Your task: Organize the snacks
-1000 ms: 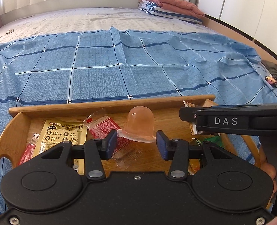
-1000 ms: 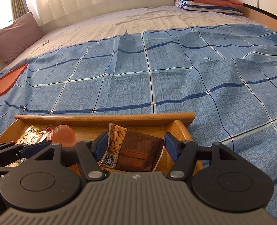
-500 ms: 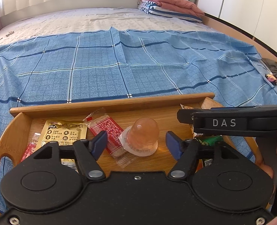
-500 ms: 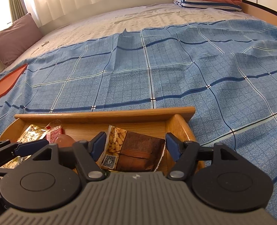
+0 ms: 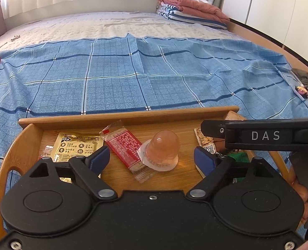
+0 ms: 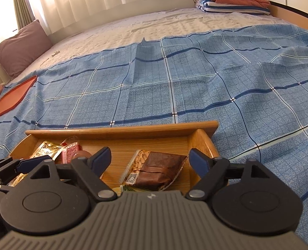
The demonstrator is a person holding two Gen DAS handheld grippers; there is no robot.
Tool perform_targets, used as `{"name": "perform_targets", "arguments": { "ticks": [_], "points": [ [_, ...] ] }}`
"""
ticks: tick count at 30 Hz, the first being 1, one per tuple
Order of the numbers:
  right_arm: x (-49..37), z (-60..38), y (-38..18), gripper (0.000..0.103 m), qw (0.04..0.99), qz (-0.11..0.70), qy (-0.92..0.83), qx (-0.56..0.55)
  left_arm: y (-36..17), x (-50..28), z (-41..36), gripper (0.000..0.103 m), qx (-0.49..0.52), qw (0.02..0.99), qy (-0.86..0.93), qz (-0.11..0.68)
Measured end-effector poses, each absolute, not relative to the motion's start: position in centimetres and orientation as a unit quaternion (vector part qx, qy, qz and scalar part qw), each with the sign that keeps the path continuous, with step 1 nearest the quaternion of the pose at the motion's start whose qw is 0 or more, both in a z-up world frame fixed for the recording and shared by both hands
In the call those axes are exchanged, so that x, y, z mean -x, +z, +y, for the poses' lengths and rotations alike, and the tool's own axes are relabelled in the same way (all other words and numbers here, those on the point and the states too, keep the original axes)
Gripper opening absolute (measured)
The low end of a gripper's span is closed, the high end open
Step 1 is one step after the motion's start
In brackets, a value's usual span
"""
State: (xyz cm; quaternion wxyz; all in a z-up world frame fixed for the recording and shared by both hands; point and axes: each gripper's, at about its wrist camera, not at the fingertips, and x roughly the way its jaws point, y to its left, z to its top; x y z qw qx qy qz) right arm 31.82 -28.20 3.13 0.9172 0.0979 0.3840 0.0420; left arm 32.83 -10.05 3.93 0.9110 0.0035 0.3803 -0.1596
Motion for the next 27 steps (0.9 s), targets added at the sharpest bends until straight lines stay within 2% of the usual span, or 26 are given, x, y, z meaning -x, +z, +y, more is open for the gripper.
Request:
{"name": "perform_targets", "arguments": {
  "ticks": [3,7,13,27],
  "points": [
    [-31.4,-28.0,3.4,0.092,0.917,0.384,0.049,-0.1,4.3,-32.3,-9.9,0.09,-0.009,0.912,-0.161,0.378],
    [-30.7,-27.8,3.9,0.103,0.918,0.381,0.053,-0.097,4.8,-31.6,-9.2,0.096,-0.009,0.913,-0.158,0.376],
    [-29.6,-27.7,5.0,0.103,0.922,0.372,0.056,-0.096,5.5,-30.4,-7.9,0.1,-0.005,0.918,-0.145,0.369],
    [-25.9,-26.6,6.7,0.103,0.931,0.349,0.073,-0.073,8.0,-26.2,-6.0,0.101,-0.025,0.927,-0.132,0.35]
  ]
}}
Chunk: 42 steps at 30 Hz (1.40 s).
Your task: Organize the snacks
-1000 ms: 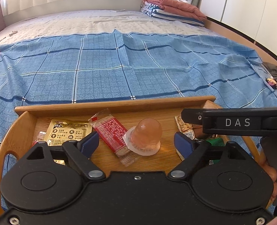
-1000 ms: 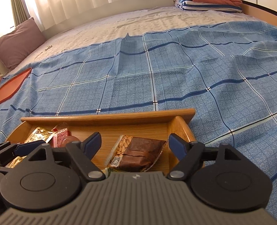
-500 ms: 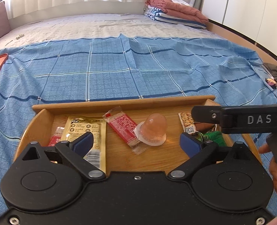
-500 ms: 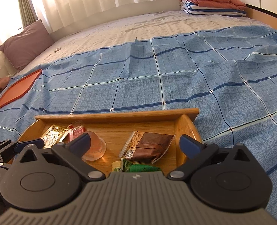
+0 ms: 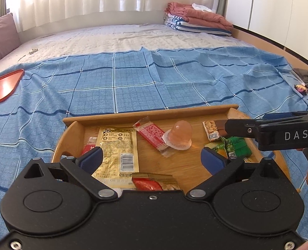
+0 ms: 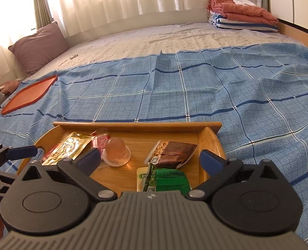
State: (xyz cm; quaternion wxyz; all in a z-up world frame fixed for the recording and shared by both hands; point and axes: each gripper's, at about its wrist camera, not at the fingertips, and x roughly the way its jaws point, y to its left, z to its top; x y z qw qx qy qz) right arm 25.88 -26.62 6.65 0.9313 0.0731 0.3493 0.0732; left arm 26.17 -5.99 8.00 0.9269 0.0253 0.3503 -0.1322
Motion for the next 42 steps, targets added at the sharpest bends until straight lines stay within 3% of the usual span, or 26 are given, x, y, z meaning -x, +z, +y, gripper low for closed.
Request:
{"name": "perform_targets", "arguments": {
  "ticks": [19,42],
  "points": [
    [-18.5,-26.3,7.7,0.103,0.943,0.313,0.089,-0.07,9.1,-17.5,-4.1,0.101,-0.033,0.939,-0.134,0.316],
    [-7.5,-23.4,5.0,0.103,0.964,0.255,0.067,-0.034,6.2,-7.9,-1.3,0.102,-0.012,0.942,-0.099,0.32]
  ]
}}
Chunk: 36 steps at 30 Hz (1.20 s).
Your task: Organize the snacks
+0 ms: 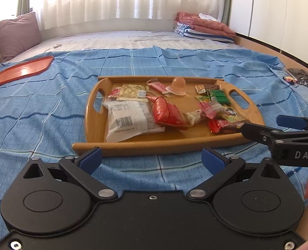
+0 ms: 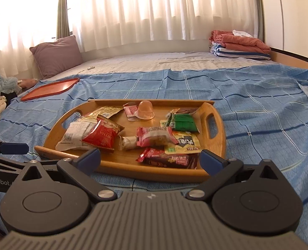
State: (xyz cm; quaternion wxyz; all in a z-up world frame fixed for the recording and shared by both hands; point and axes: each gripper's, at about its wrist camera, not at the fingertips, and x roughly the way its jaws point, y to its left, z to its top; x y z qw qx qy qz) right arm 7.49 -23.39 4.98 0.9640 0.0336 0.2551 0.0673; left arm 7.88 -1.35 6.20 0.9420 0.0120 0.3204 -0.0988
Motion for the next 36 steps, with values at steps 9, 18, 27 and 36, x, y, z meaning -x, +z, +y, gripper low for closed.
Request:
{"name": "perform_targets", "arguments": {
  "ticks": [9,18,27,36],
  "points": [
    [-4.9,-23.2,2.4,0.103,0.959,0.277,0.046,-0.046,4.2,-6.0,-0.7,0.102,-0.005,0.943,-0.071,0.324],
    [-4.0,-22.6,1.0,0.103,0.958,0.286,0.028,-0.021,2.8,-5.1,-0.1,0.102,0.001,0.94,-0.052,0.338],
    [-4.1,-21.8,-0.9,0.103,0.951,0.307,0.023,0.011,1.4,-4.9,-0.1,0.102,-0.007,0.934,-0.042,0.354],
    [-4.1,-21.7,-1.6,0.103,0.952,0.303,0.024,0.022,0.7,-4.8,-0.3,0.103,-0.014,0.936,-0.037,0.349]
  ]
}}
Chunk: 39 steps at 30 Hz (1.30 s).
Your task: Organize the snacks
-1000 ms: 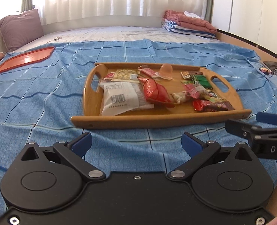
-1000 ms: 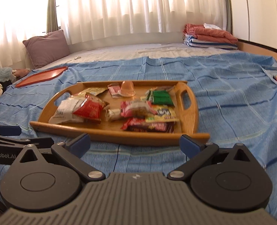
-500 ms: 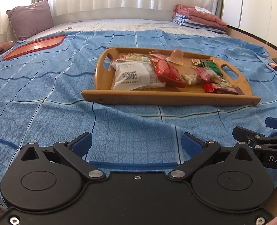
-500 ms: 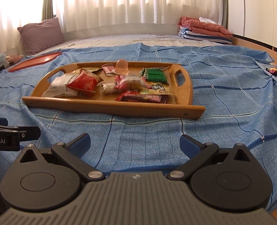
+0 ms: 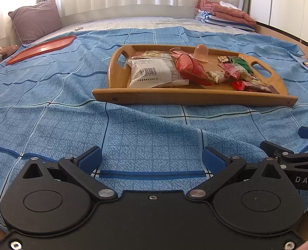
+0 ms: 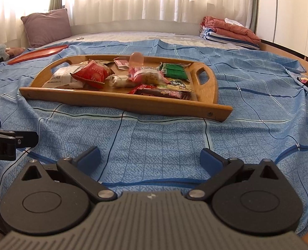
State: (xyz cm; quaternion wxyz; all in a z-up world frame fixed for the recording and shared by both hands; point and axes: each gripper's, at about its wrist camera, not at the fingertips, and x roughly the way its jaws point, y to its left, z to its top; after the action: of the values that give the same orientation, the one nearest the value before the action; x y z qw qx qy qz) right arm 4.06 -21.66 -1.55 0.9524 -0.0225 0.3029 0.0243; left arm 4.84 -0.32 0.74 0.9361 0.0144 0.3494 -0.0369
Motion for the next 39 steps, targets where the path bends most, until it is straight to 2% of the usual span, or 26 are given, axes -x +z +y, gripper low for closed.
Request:
{"name": "perform_targets", "arguments": {
  "ticks": [39],
  "points": [
    [-4.14,-21.32,-1.83,0.103,0.95,0.309,0.02,0.035,0.53,-4.98,-0.15,0.103,-0.009,0.935,-0.037,0.354]
  ]
}}
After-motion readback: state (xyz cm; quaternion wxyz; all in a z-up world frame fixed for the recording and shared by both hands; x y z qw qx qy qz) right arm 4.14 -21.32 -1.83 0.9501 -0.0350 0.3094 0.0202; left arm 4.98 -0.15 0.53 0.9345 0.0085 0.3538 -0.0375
